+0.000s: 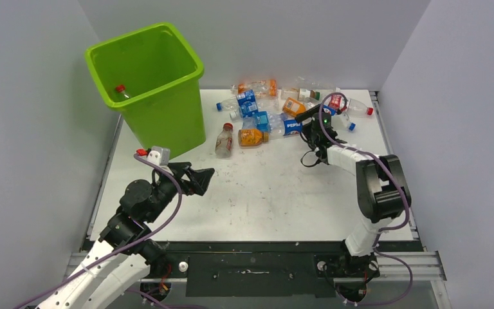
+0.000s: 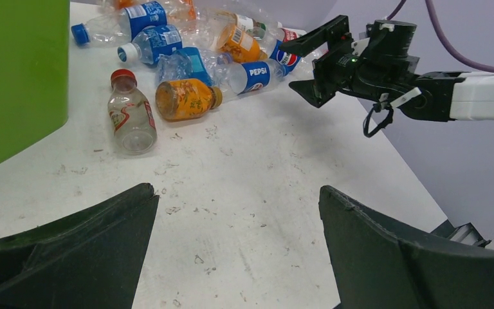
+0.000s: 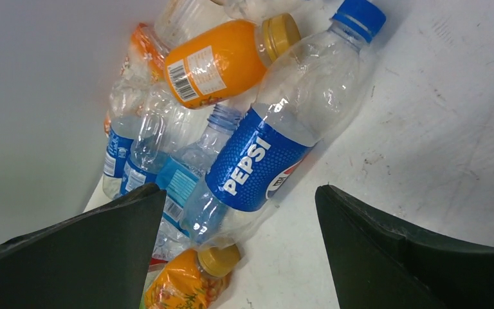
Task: Put the plastic bottles in the bin
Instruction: Pick up the plastic bottle at the center of the board.
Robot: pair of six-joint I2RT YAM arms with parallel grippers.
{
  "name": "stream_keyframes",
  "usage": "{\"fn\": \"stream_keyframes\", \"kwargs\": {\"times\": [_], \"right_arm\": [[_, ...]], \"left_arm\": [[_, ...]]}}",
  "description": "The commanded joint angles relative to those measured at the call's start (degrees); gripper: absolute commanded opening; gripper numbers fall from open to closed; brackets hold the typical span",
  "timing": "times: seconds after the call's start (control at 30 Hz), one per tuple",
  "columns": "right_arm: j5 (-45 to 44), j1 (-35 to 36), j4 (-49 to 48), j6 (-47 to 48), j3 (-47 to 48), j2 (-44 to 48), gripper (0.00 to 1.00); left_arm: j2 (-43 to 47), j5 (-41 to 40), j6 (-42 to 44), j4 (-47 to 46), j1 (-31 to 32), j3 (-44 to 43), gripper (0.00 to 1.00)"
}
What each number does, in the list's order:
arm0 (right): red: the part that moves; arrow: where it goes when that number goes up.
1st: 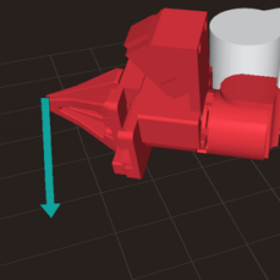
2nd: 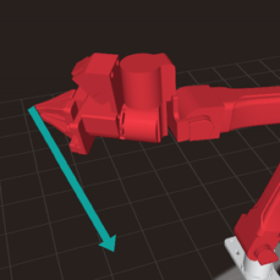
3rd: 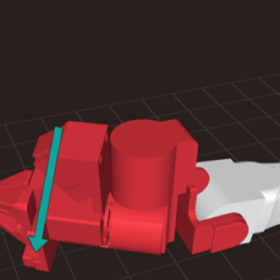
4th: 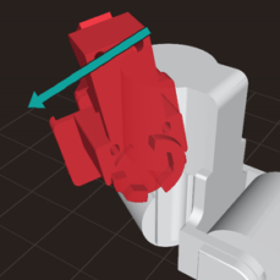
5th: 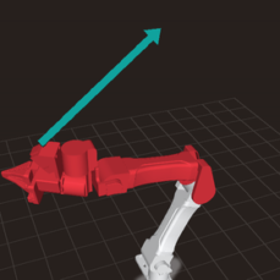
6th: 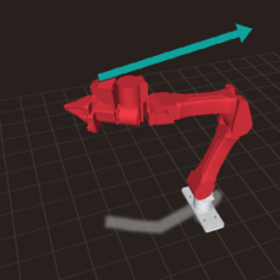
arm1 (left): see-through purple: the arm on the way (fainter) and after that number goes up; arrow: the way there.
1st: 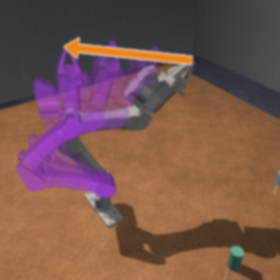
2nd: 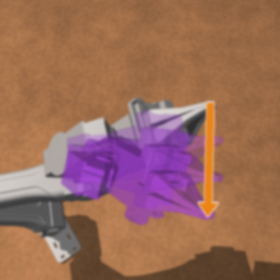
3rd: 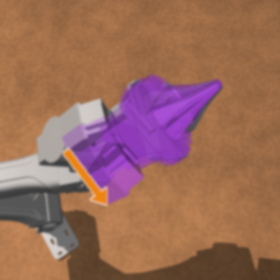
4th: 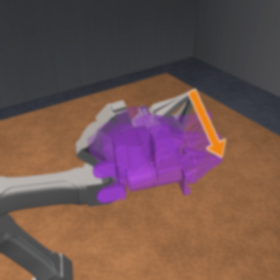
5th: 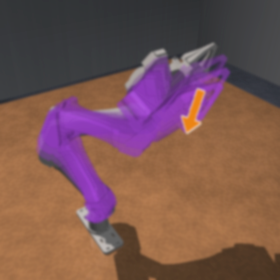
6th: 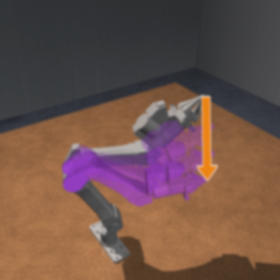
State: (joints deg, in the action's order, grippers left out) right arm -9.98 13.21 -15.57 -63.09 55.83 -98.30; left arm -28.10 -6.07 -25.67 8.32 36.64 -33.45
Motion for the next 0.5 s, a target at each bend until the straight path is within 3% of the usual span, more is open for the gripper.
{"fn": "stream_keyframes", "kwargs": {"times": [0.0,0.47], "right_arm": [[1.9,-0.02,2.38,-7.55,4.97,-4.85,0.9],[0.71,-0.03,-0.09,-13.13,10.4,-15.38,0.9]], "left_arm": [[0.48,-0.96,-2.71,-0.43,-0.34,-0.55,0.96],[-0.29,-3.02,-4.08,-0.99,-0.39,0.27,0.96]]}}
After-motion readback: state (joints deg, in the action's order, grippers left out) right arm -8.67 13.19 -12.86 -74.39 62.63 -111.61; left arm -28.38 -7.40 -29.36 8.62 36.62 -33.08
